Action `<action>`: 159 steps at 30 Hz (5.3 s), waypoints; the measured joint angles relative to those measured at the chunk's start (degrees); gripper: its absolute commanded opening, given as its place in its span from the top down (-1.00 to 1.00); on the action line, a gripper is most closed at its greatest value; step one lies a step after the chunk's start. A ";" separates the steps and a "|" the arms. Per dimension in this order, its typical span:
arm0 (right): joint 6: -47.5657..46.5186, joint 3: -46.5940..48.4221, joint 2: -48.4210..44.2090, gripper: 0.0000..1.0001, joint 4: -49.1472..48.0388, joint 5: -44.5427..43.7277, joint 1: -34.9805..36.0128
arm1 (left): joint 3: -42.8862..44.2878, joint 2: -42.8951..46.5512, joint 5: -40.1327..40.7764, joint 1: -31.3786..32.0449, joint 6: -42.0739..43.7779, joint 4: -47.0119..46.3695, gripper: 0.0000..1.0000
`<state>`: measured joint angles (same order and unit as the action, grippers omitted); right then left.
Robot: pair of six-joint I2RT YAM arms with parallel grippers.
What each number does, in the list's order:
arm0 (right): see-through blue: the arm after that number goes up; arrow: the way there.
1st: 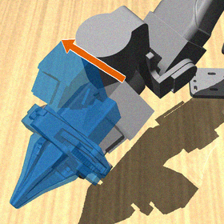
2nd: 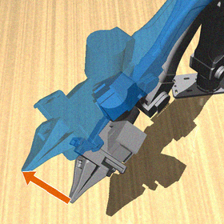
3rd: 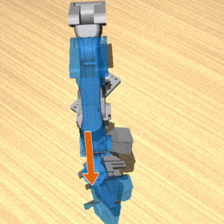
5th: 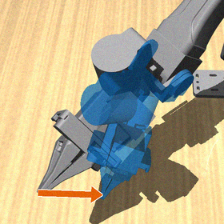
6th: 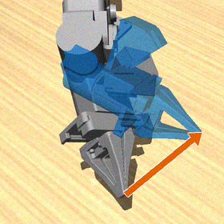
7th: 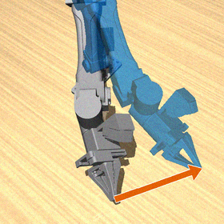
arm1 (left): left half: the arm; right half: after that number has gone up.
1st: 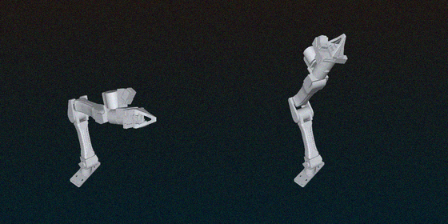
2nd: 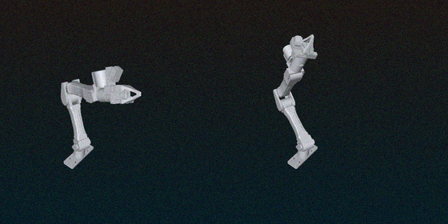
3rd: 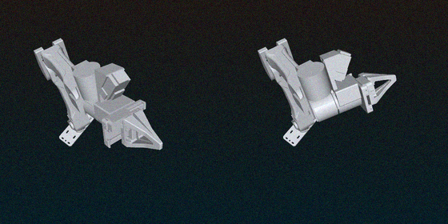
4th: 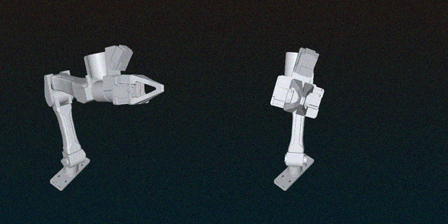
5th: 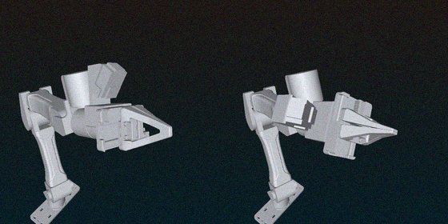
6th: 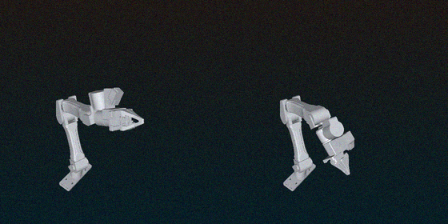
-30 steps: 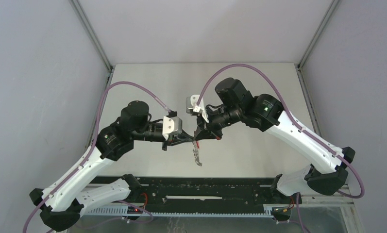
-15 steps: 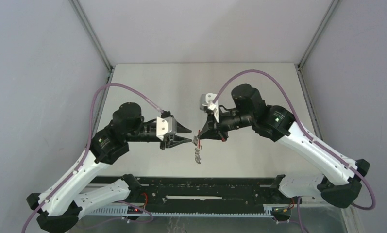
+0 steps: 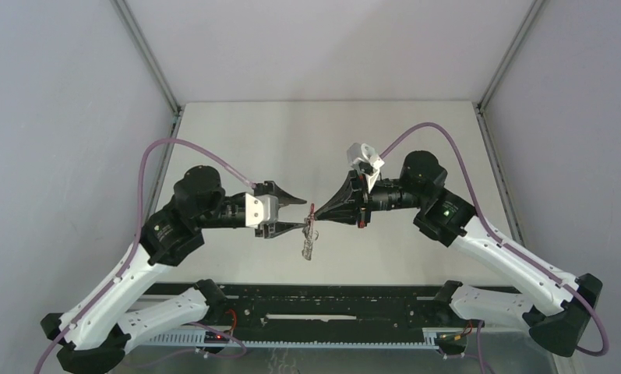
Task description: Put the keys on the keyring
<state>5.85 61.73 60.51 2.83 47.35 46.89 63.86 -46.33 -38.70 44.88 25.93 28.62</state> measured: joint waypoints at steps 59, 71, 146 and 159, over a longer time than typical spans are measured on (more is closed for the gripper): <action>17.05 -18.69 -6.14 1.00 -33.79 -8.46 1.25 | -6.75 7.80 15.13 10.47 -3.61 -10.51 -0.04; 19.19 -21.84 -6.60 1.00 -44.24 -8.70 1.90 | -5.14 0.79 7.15 5.40 -14.80 -9.94 0.11; -25.94 32.33 15.08 0.44 48.11 -12.17 10.27 | -0.59 -2.05 2.51 4.46 -10.38 4.15 0.99; -28.33 35.60 18.80 1.00 52.65 -14.60 11.76 | -0.59 -1.99 2.69 4.31 -10.38 4.48 0.99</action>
<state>-22.48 97.34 79.31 55.48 32.75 58.65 63.26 -48.31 -36.01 49.19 15.55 33.10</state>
